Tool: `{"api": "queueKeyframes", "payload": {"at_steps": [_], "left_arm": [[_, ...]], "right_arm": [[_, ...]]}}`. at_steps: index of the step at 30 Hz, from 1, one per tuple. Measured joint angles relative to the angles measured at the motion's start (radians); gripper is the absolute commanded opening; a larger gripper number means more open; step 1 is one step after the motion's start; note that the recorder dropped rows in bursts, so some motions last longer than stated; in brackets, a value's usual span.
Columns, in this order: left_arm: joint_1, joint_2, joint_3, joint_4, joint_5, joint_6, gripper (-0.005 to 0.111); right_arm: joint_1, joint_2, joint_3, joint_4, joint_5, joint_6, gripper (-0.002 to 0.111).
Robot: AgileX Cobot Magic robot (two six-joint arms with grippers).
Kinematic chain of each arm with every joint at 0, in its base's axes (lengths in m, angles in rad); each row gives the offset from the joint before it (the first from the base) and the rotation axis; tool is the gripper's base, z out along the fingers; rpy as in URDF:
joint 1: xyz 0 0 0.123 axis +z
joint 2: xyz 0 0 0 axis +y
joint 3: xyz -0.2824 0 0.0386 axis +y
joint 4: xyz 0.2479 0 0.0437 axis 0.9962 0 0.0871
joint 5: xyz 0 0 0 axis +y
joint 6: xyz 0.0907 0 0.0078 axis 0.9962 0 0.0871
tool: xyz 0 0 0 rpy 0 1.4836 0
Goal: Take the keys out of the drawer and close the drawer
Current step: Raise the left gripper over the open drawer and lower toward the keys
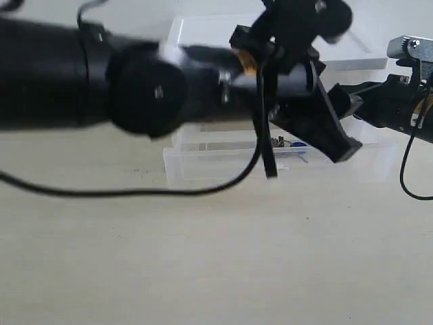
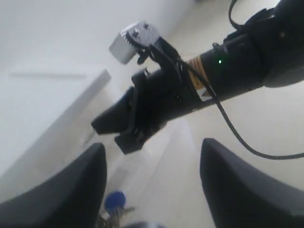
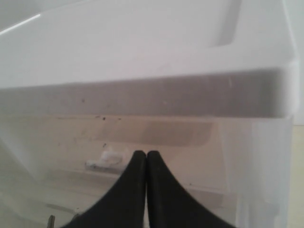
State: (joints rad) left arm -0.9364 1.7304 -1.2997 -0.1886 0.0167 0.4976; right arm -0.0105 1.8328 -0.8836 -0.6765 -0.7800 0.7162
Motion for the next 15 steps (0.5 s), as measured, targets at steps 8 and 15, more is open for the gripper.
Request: {"api": "queueKeyframes", "payload": {"at_steps": [8, 15], "left_arm": [[0.118, 0.073, -0.273, -0.013, 0.466, -0.136, 0.053], [0.157, 0.218, -0.38, -0.011, 0.547, -0.158, 0.053]], "right_arm": [[0.0, 0.0, 0.0, 0.0, 0.0, 0.0, 0.0], [0.0, 0.0, 0.0, 0.0, 0.0, 0.0, 0.0]]}}
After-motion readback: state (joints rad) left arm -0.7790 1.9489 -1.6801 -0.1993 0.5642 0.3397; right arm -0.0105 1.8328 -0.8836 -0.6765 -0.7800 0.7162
